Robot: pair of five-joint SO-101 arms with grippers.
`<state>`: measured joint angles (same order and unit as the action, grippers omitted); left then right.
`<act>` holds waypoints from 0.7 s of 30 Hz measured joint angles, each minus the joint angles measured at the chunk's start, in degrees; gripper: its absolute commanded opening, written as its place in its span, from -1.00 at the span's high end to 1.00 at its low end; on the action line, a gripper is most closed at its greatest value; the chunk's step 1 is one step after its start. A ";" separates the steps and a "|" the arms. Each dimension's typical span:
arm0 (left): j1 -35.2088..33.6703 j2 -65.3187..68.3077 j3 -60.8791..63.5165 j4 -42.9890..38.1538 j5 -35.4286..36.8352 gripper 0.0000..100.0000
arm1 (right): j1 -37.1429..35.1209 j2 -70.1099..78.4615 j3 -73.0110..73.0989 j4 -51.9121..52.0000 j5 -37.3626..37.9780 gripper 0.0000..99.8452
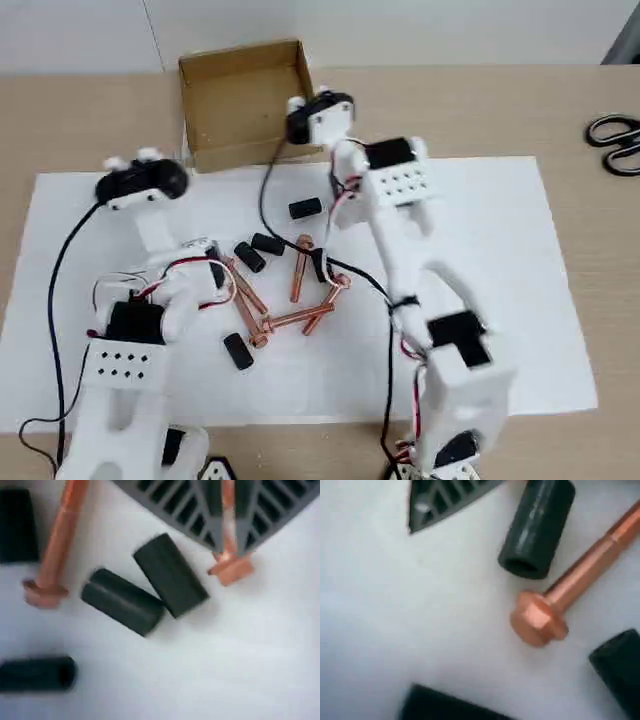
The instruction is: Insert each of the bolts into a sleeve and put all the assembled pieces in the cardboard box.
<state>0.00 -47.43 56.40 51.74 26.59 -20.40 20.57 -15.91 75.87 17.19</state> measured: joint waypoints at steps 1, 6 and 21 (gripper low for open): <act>-1.58 0.00 1.49 -2.37 1.32 0.99 | -0.70 2.37 -2.81 1.32 0.62 0.70; -6.86 0.00 9.41 -12.31 6.33 0.99 | -3.08 12.66 -16.18 6.95 4.84 0.69; -7.30 0.00 9.49 -9.85 7.03 0.98 | -5.98 34.20 -48.97 17.32 12.48 0.69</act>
<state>-7.30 -47.43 65.89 41.89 33.63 -26.37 54.77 -64.88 93.19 29.67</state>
